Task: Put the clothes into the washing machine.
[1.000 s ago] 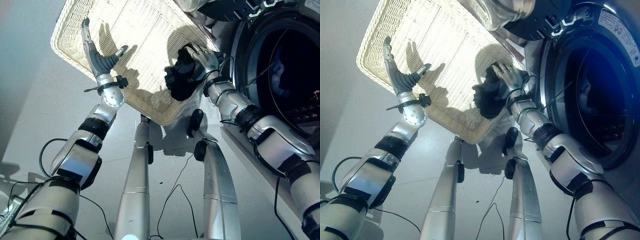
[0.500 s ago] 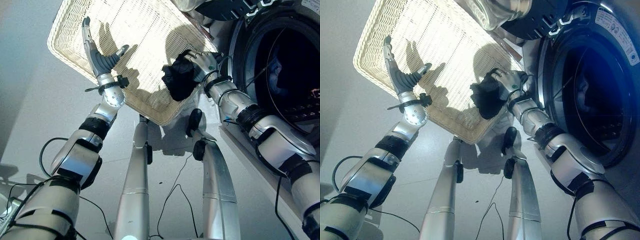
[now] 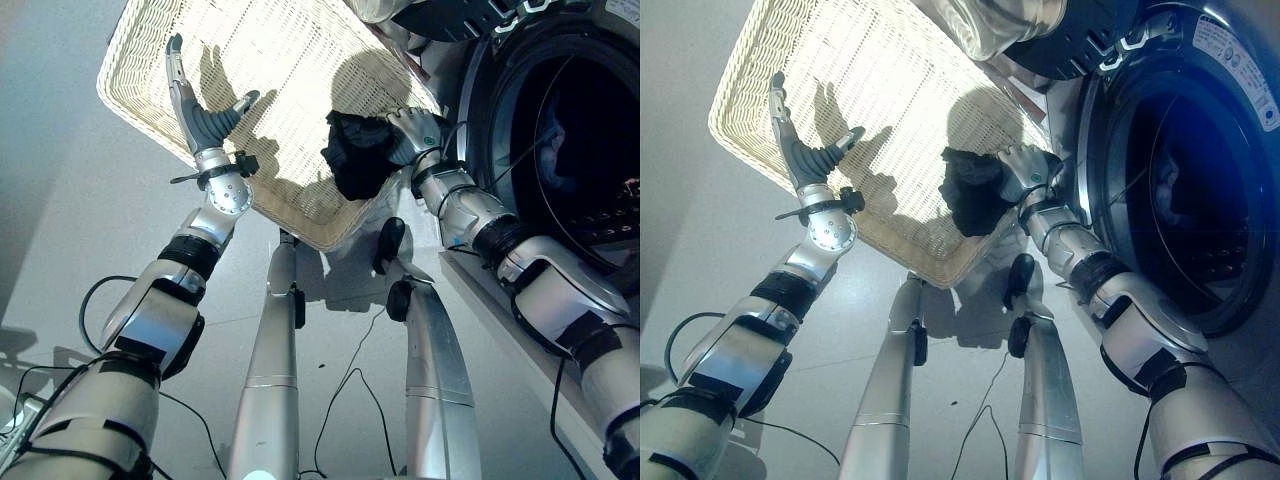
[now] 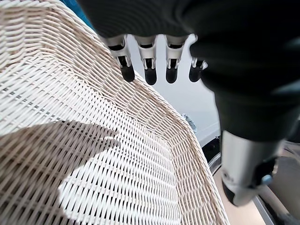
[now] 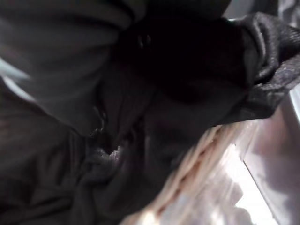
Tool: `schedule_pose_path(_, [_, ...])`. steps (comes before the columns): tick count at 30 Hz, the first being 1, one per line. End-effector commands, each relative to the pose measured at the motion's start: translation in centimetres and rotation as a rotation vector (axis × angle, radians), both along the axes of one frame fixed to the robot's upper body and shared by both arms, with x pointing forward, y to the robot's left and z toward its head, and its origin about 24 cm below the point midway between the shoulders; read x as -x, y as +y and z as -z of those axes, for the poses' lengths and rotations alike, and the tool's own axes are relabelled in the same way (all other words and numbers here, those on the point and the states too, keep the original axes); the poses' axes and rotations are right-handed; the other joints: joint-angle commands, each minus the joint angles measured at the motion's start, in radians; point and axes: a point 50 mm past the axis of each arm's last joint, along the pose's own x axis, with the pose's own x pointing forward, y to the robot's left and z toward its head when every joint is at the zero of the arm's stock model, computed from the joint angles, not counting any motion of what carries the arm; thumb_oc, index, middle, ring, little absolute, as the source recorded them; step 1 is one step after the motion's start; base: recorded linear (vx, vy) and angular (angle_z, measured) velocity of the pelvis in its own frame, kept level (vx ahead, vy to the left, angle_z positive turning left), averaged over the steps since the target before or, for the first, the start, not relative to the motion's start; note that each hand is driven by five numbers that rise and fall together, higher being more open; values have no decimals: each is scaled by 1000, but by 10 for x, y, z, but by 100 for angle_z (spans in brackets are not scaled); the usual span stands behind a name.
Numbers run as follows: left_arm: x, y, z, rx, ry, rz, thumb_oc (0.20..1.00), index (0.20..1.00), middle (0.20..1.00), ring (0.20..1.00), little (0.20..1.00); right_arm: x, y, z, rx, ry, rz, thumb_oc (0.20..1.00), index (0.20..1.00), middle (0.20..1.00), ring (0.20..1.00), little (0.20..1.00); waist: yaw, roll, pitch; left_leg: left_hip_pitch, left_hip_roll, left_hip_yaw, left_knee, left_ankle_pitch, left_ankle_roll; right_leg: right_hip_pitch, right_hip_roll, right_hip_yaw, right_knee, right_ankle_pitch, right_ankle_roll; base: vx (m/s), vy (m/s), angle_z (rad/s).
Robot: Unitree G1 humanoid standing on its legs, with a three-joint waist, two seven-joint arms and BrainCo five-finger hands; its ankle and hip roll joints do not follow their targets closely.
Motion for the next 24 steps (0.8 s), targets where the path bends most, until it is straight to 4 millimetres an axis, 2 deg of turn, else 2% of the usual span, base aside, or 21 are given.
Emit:
schedule_pose_path(1, [5,1,-2,61,-59,18,1000,1000,1000,1000,1000,10,-10,1,-459,16,-123,200,200,200,200,200,-37,45,-20,-30,-58,77,170,-159,25,71,58,-4,-279,198,129,0,0,0])
schedule_pose_path(2, [6,3,1,64,-59,13,1000,1000,1000,1000,1000,15,-10,0,-596,-6,-171,200,200,200,200,200,-40,42,-20,-32,-57,78,172,-161,24,67,62,-1,-276,196,129,0,0,0])
schedule_pose_path(7, [10,6,11,79,-57,-11,1000,1000,1000,1000,1000,33,-25,1,-1056,-105,-325,200,200,200,200,200,-59,33,-20,-30,-49,89,171,-170,25,60,66,7,-270,192,130,4,26,-2])
schedule_pose_path(12, [12,11,14,93,-58,-41,1000,1000,1000,1000,1000,46,-48,9,-1301,-186,-380,200,200,200,200,200,-82,22,-20,-22,-40,99,172,-180,26,61,68,17,-269,192,134,-3,38,-2])
schedule_pose_path(15, [13,17,16,96,-59,-52,1000,1000,1000,1000,1000,47,-66,22,-1413,-193,-326,200,200,200,200,200,-88,18,-20,-16,-33,102,170,-183,24,65,69,23,-269,193,135,-7,16,-4])
schedule_pose_path(18, [14,21,19,97,-57,-57,1000,1000,1000,1000,1000,43,-87,43,-1511,-168,-228,200,200,200,200,200,-91,16,-20,-13,-30,104,169,-186,22,69,69,23,-270,192,135,-4,2,-5])
schedule_pose_path(21, [13,24,19,95,-56,-61,1000,1000,1000,1000,1000,36,-105,65,-1553,-100,-65,200,200,200,200,200,-89,16,-20,-12,-28,105,168,-188,21,72,69,22,-275,195,135,-1,-16,-5])
schedule_pose_path(24, [11,26,15,94,-58,-58,1000,1000,1000,1000,1000,30,-132,85,-1578,-33,126,200,200,200,200,200,-81,19,-20,-16,-23,103,169,-189,21,72,68,20,-277,196,133,1,-12,-1])
